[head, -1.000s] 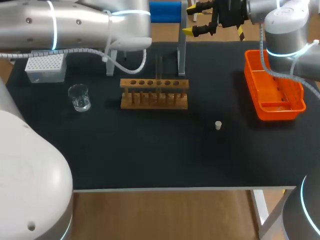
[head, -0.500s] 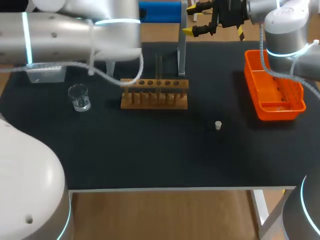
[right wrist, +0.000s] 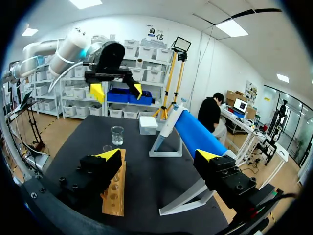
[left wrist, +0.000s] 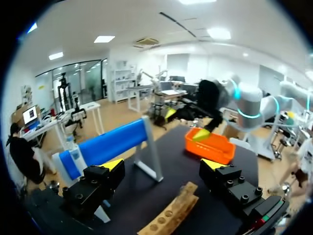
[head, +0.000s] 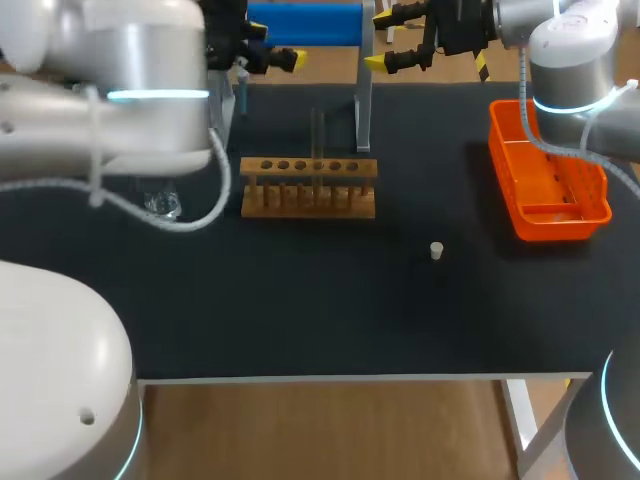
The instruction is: Invert the test tube, pick up the pipette, mount the tip to pipette, aspirate from beaker and dispense into the tube, eject the tip, return the pipette, and cap with the stopper.
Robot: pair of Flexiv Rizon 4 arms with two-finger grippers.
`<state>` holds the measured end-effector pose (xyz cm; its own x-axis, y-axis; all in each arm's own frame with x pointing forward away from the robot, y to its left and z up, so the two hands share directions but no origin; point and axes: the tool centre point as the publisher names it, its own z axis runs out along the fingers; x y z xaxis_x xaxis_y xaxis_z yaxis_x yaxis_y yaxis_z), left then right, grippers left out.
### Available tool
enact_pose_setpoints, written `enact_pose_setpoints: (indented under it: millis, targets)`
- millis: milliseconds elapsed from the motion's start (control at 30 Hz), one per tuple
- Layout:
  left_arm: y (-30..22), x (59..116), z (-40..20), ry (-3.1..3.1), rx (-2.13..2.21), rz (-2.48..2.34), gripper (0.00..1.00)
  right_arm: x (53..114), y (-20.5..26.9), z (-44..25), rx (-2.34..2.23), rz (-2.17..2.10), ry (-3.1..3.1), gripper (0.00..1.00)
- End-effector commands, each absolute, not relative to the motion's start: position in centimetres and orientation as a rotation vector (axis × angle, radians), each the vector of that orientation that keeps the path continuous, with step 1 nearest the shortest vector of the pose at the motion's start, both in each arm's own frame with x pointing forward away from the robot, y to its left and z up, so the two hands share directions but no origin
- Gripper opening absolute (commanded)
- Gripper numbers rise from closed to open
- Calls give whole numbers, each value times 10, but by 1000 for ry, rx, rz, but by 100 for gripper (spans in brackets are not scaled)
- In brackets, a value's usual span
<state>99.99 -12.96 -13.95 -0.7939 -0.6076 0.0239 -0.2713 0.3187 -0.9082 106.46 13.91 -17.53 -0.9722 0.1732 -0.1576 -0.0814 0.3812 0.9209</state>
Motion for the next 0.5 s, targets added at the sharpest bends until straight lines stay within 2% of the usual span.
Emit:
enact_pose_setpoints:
  millis: [33, 200, 500]
  targets:
    - [-121, 979, -142, 2377, -579, -1649, 100, 1065, 139, -174, 81, 1626, 2418, 100]
    - [-140, 967, -155, 2514, -464, -1582, 100, 1065, 139, -174, 81, 1626, 2418, 100]
    - [-140, 967, -155, 2514, -464, -1582, 100, 1065, 139, -174, 81, 1626, 2418, 100]
